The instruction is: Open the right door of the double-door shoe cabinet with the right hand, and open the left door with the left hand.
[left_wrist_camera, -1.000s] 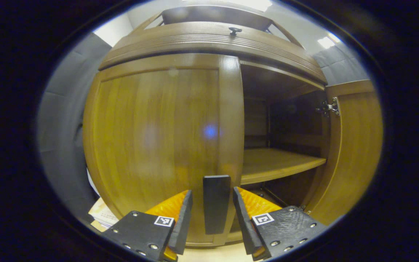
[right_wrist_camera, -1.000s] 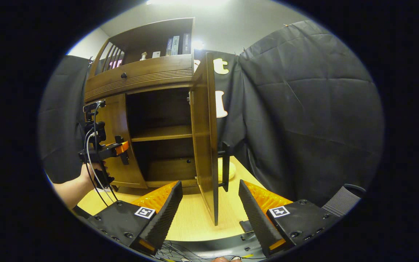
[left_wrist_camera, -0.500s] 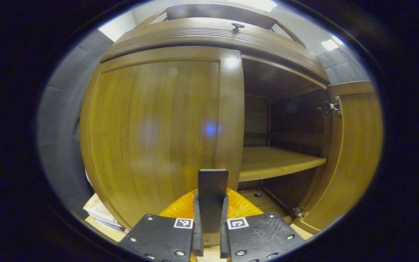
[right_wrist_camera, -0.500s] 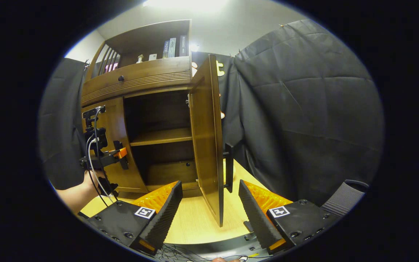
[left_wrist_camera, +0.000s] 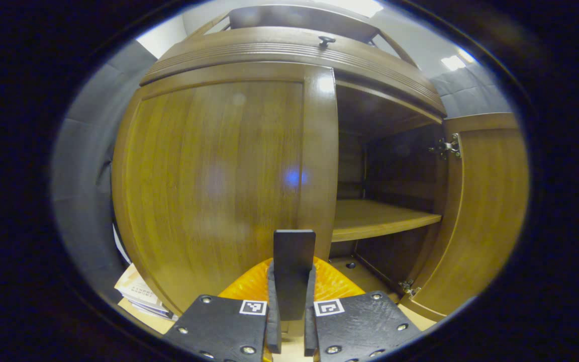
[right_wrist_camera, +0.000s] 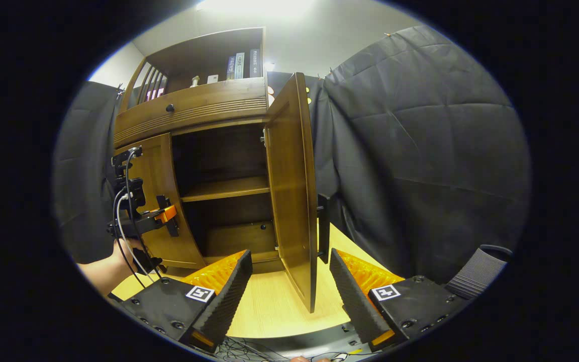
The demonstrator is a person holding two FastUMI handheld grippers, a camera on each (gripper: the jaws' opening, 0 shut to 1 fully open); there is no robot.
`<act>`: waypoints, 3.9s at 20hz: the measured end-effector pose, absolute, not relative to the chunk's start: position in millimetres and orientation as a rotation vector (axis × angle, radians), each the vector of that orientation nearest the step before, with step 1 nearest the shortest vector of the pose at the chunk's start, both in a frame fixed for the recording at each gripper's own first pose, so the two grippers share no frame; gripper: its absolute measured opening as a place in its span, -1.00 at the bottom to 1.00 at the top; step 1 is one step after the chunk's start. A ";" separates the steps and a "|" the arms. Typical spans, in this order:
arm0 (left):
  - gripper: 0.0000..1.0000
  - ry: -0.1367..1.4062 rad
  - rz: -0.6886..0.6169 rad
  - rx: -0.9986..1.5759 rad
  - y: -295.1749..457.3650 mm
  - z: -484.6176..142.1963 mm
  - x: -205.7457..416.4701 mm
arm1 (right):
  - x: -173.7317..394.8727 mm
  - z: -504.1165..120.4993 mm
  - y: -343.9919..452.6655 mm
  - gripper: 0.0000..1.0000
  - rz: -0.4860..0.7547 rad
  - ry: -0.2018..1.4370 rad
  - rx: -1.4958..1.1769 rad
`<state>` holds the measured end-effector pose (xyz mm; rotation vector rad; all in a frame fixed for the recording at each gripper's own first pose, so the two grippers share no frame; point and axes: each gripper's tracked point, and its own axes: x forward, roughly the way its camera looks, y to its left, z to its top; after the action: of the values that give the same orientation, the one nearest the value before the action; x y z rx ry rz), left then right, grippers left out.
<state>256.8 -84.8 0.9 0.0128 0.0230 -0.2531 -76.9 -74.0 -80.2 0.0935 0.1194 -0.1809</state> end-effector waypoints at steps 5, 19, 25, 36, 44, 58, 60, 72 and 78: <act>-0.57 0.025 -0.303 0.014 -82.1 2.7 239.8 | -66.2 -80.6 -57.6 0.86 -0.129 0.111 0.103; -0.58 0.031 -0.293 0.022 -35.7 -1.4 171.6 | -27.9 -78.5 -19.9 0.86 0.039 0.083 0.110; -0.58 0.015 -0.263 0.005 -2.4 0.5 140.5 | -18.7 -83.0 -7.5 1.00 0.087 0.084 0.112; -0.65 -0.026 -0.192 -0.098 73.9 3.4 107.0 | -4.3 -91.1 5.9 0.94 0.146 0.091 0.100; -0.67 -0.059 -0.160 -0.039 152.8 6.7 97.1 | 12.0 -82.9 19.9 0.84 0.163 0.086 0.068; -0.82 -0.032 -0.179 0.064 212.3 7.2 108.8 | 23.6 -60.9 20.4 0.95 0.143 0.038 0.008; -0.81 -0.027 -0.166 0.066 213.8 7.4 106.2 | 21.8 -60.3 15.7 0.95 0.135 0.034 0.017; 0.32 -0.117 0.001 0.030 214.6 84.4 19.9 | 18.5 -33.4 -11.6 0.84 0.072 -0.053 0.029; 1.00 -0.192 0.004 -0.039 175.7 115.5 -4.5 | 11.1 -32.8 -13.2 0.95 0.078 -0.046 0.033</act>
<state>-4.5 175.7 115.5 -0.0395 -0.1921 0.0042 11.1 -13.2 -32.8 0.0334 -0.0457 0.0782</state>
